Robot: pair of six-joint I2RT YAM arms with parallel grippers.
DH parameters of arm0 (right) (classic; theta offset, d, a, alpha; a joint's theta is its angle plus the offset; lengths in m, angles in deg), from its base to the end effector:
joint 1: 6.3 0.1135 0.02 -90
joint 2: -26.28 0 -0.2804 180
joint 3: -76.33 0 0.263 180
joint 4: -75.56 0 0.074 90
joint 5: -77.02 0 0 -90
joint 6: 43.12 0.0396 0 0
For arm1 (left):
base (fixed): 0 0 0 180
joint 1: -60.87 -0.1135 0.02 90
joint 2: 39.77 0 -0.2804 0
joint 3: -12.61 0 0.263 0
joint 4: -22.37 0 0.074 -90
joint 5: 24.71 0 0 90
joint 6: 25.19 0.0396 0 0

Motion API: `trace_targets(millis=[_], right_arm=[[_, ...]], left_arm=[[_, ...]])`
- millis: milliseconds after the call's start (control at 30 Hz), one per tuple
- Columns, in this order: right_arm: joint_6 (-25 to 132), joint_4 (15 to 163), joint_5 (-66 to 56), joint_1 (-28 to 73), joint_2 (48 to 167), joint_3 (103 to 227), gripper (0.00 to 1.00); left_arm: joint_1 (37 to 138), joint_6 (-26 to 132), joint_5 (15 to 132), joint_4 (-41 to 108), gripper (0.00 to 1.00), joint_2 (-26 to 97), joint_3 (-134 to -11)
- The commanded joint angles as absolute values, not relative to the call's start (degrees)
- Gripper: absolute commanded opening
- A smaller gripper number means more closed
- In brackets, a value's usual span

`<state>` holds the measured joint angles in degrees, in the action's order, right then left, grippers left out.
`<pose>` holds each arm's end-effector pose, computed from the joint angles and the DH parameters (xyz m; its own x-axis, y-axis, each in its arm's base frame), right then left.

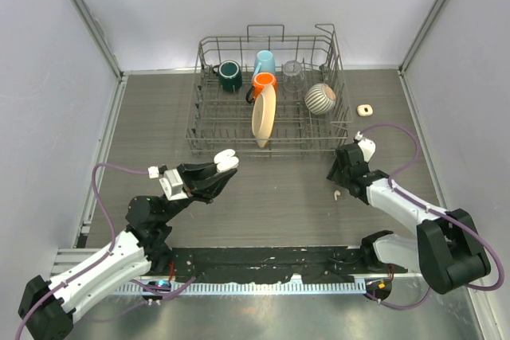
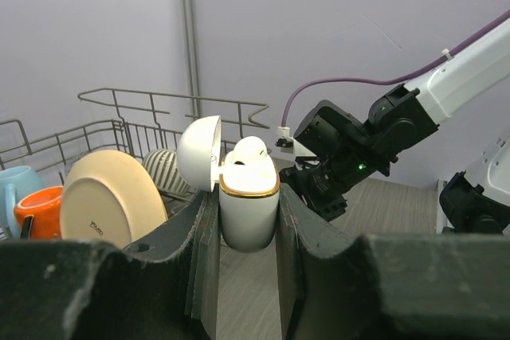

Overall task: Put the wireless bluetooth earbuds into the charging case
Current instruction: Pick up the earbud from the center of the board.

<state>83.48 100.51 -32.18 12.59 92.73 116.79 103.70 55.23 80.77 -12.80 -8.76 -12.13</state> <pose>0.2072 0.0571 0.1688 -0.6552 0.3709 -0.6581 0.3500 0.9211 0.1707 0.0950 -0.1024 0.2834 0.2119 -0.4152 -0.8847 0.8740 0.4856 -0.0185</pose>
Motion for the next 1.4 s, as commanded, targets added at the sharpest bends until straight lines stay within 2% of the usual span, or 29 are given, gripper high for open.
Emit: trace_targets(millis=[0, 1367], right_arm=[[82.04, 99.64, -33.98, 12.42, 93.60, 119.31, 0.51], [87.14, 98.94, -35.83, 12.42, 99.84, 120.02, 0.36]], left_arm=[[103.59, 55.94, 79.88, -14.80, 0.00, -8.65, -14.03], [103.59, 55.94, 79.61, -15.15, 0.00, -8.21, -14.03]])
